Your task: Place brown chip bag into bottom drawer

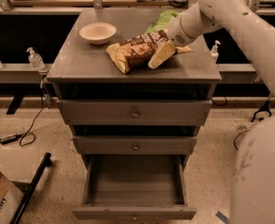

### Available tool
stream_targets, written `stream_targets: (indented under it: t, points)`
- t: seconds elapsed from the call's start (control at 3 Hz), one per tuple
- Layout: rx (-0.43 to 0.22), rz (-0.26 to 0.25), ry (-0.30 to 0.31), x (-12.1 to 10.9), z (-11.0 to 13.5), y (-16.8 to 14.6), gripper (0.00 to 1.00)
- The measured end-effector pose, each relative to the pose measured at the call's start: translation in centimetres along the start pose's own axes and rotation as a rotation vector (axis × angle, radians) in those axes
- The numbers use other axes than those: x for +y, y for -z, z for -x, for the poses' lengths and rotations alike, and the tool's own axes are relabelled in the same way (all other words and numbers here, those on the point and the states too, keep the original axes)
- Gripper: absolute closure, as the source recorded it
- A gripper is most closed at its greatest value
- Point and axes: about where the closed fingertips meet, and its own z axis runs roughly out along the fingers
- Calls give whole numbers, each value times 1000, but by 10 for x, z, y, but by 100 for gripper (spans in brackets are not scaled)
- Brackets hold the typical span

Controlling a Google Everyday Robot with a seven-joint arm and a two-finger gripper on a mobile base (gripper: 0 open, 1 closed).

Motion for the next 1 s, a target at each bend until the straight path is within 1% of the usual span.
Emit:
stream_targets:
  t: [0.33,0.67,1.0]
  points:
    - [-26,-5,21,-16,2,-8,15]
    - [-49,-3,37,-23,4,-11,39]
    - [-58,6,25,-20,0,-10,62]
